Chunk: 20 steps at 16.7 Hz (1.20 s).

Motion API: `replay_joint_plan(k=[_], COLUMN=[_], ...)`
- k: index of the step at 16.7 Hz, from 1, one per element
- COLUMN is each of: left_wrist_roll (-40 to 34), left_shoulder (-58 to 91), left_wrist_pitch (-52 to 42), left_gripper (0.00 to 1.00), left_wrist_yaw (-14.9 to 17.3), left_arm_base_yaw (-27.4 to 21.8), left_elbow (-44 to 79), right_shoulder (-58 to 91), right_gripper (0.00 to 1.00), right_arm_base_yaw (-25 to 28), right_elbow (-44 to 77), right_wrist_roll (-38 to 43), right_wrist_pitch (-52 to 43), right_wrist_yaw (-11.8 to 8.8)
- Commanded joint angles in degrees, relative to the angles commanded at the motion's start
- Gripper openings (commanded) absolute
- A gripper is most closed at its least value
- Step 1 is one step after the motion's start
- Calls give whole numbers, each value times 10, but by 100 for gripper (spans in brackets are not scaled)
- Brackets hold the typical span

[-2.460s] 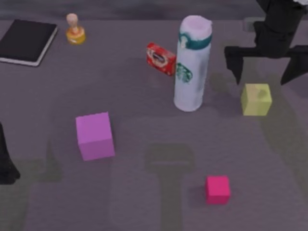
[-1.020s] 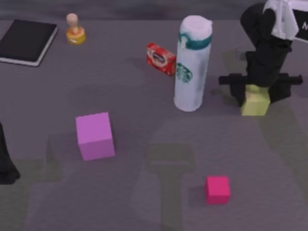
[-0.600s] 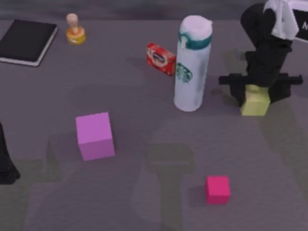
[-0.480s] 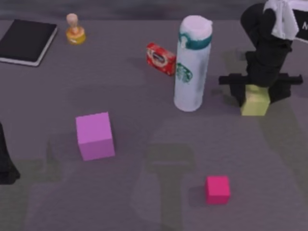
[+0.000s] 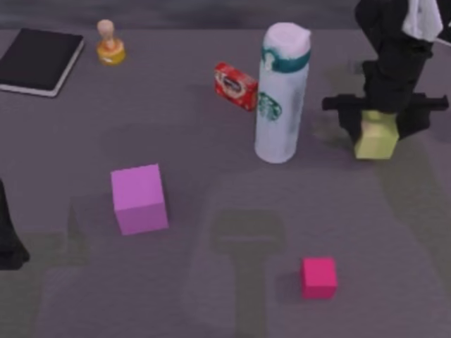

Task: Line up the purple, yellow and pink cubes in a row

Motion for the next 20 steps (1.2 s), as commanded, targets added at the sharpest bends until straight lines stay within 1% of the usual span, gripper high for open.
replay_joint_plan(k=[4, 9, 11, 14, 20], left_wrist_roll=[0, 0, 0, 0, 0], left_shoulder=[0, 0, 0, 0, 0], left_wrist_pitch=[0, 0, 0, 0, 0], left_gripper=[100, 100, 100, 100, 100], left_wrist_yaw=[0, 0, 0, 0, 0], left_arm_base_yaw=[0, 0, 0, 0, 0], left_elbow=[0, 0, 0, 0, 0], right_shoulder=[-17, -18, -32, -76, -196], right_gripper=[0, 0, 0, 0, 0], right_arm_base_yaw=[2, 0, 20, 90, 291], right_elbow=[53, 57, 38, -24, -199], right_wrist_roll=[0, 2, 23, 89, 278], right_wrist_pitch=[-71, -75, -70, -53, -9], right_wrist_yaw=[-1, -1, -1, 1, 1])
